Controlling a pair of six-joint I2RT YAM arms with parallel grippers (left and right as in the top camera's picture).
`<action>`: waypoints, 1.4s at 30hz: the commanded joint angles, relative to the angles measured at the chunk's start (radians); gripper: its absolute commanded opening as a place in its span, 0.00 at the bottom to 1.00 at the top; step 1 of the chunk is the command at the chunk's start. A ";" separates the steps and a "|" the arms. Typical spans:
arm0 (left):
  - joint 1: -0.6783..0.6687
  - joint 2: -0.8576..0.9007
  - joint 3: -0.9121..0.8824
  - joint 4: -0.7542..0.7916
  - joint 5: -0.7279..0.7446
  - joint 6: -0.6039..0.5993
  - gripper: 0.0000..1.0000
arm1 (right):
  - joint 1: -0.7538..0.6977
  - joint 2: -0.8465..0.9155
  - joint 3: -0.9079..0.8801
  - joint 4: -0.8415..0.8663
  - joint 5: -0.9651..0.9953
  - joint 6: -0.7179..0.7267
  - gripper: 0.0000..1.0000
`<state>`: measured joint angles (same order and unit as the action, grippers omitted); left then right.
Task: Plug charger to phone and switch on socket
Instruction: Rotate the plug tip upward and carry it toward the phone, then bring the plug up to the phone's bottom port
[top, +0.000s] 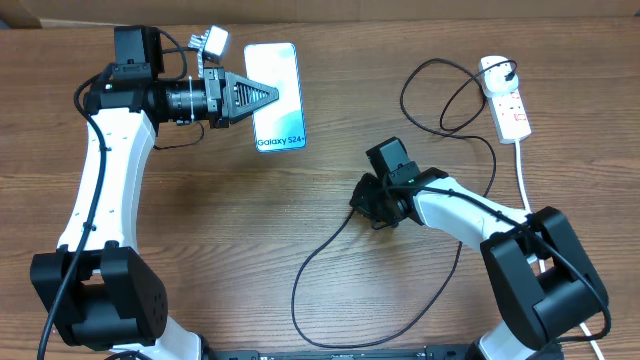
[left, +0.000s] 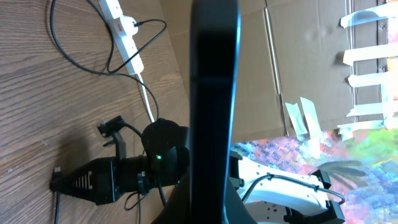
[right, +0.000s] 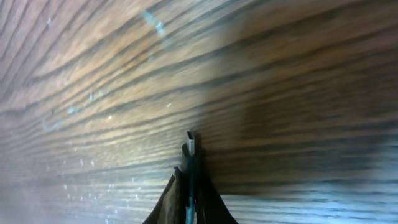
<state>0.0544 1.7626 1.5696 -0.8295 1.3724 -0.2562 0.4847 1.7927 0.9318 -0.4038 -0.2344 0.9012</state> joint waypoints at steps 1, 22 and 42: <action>0.007 -0.004 0.002 0.003 0.031 -0.006 0.04 | -0.011 -0.005 0.011 0.006 -0.090 -0.111 0.04; 0.002 -0.004 0.002 0.034 0.209 -0.071 0.04 | -0.069 -0.306 0.032 0.276 -1.090 -0.360 0.04; -0.043 -0.004 0.002 0.034 0.105 -0.089 0.04 | -0.024 -0.306 0.032 0.624 -1.075 -0.033 0.04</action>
<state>0.0395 1.7626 1.5696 -0.7986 1.4834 -0.3386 0.4397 1.5005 0.9463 0.1970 -1.3476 0.7654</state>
